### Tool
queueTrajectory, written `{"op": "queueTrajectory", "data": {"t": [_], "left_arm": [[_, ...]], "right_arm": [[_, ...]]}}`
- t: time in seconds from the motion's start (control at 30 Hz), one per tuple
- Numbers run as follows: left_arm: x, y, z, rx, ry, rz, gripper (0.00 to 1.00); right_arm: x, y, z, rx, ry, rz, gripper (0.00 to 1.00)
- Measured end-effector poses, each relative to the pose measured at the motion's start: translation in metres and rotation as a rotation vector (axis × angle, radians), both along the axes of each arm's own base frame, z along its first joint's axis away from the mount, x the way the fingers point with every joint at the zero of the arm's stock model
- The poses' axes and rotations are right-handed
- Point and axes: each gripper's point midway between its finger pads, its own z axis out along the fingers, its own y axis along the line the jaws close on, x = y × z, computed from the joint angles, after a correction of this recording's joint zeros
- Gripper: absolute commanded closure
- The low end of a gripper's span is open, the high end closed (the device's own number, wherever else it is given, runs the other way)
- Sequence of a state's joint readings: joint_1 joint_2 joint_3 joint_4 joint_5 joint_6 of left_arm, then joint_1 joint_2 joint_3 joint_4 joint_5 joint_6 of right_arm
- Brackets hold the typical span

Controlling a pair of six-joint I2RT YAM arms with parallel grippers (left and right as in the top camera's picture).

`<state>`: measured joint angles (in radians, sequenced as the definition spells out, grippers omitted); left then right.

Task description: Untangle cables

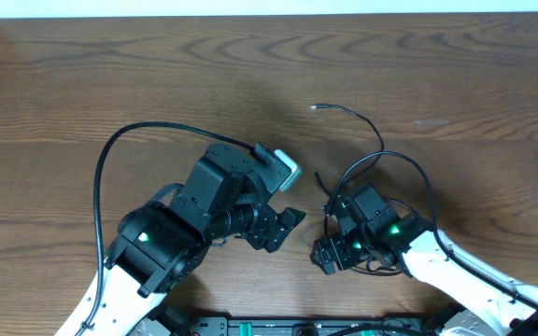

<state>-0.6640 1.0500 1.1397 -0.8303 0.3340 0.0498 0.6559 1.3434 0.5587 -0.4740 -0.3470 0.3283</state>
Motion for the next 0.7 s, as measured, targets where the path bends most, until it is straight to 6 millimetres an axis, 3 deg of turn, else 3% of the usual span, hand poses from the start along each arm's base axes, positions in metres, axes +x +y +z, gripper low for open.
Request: {"op": "queueTrajectory", "data": {"t": [0.13, 0.37, 0.57, 0.7], "left_arm": [[0.000, 0.000, 0.000, 0.000, 0.000, 0.000, 0.19], [0.000, 0.000, 0.000, 0.000, 0.000, 0.000, 0.19], [0.000, 0.000, 0.000, 0.000, 0.000, 0.000, 0.19], [0.000, 0.000, 0.000, 0.000, 0.000, 0.000, 0.19]], "right_arm": [[-0.002, 0.002, -0.001, -0.014, -0.012, 0.018, 0.37], [0.003, 0.001, -0.002, -0.024, -0.042, 0.014, 0.41], [-0.004, -0.006, -0.011, -0.038, -0.030, 0.009, 0.47], [0.000, -0.003, -0.013, -0.015, -0.048, -0.014, 0.66]]}}
